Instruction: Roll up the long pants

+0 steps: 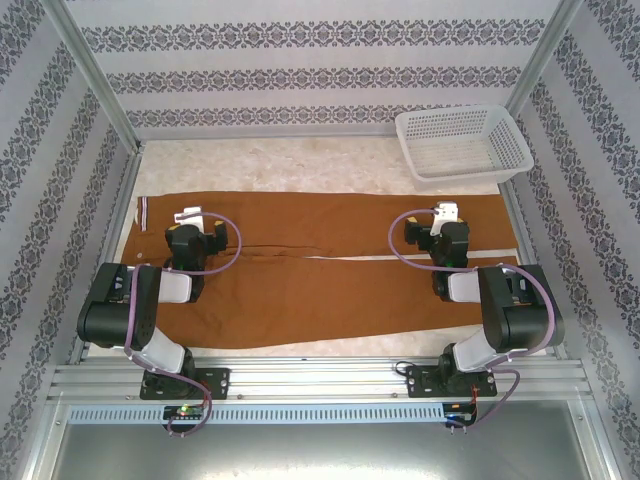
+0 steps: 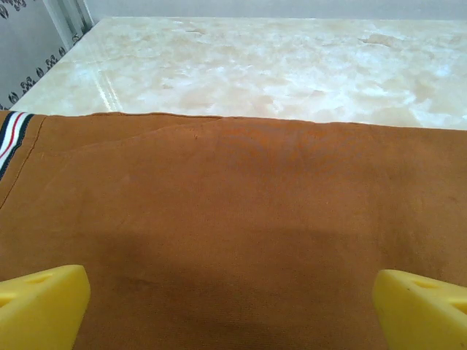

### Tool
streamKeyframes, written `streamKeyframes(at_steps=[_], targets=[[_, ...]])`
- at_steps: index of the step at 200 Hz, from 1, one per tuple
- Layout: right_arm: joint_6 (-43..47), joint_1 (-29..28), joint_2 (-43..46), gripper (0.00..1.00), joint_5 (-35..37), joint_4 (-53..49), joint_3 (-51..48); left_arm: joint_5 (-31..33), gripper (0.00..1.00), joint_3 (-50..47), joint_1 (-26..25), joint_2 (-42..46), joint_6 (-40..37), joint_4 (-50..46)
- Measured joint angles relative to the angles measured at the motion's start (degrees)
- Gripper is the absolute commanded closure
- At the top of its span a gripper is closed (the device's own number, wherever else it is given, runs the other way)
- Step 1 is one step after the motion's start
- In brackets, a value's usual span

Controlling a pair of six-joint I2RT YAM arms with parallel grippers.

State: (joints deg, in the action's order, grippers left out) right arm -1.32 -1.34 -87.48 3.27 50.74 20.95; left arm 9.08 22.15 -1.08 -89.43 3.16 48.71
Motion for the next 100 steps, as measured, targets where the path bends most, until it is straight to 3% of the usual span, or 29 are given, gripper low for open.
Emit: streamKeyframes(at_steps=[100], targets=[[-0.02,0.96,0.00,0.02,-2.32,-0.26,0.04,0.00,0.00,0.00,0.00,0.00,0.00,0.00]])
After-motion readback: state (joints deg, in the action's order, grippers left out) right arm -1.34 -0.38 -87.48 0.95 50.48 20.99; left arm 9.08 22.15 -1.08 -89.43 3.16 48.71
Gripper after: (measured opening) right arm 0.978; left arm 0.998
